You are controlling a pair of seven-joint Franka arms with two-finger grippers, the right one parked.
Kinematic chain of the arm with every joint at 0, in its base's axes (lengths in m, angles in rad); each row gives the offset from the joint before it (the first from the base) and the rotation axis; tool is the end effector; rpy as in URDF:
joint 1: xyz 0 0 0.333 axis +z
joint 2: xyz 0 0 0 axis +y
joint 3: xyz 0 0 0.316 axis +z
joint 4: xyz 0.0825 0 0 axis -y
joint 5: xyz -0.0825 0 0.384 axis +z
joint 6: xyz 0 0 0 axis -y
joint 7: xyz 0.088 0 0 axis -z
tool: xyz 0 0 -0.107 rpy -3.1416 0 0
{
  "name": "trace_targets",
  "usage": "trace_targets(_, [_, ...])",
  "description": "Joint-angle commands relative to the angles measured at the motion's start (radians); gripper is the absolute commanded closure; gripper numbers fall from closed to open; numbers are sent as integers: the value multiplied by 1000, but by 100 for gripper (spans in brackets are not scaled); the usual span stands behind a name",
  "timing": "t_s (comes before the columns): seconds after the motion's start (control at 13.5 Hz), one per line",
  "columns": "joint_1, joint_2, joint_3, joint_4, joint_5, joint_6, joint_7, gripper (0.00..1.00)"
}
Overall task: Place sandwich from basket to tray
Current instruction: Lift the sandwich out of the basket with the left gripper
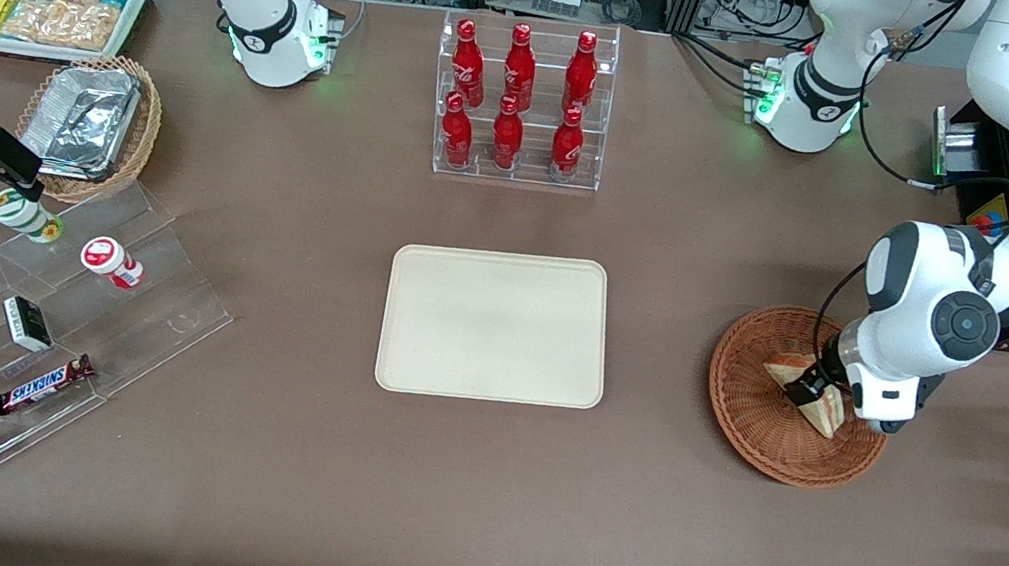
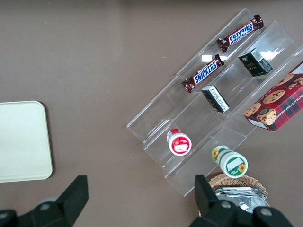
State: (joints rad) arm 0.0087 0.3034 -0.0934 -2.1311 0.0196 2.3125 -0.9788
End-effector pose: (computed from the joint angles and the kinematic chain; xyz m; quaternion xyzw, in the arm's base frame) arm 0.5578 -0.0468 0.2554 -0.9025 -0.4263 0.0556 0.0243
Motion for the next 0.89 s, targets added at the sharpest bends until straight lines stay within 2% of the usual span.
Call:
trace_targets(0.0, [-1, 19, -2, -7, 58, 21, -27, 0])
trace_targets(0.15, [0, 22, -2, -7, 62, 21, -27, 2])
trace_targets(0.22, [0, 20, -2, -7, 62, 21, -34, 21])
trace_targets(0.37, [0, 16, -2, -7, 62, 15, -41, 91])
trace_targets(0.44, [0, 11, -2, -4, 62, 10, -41, 100])
trace_targets(0.81, [0, 11, -3, 77, 60, -86, -32, 100])
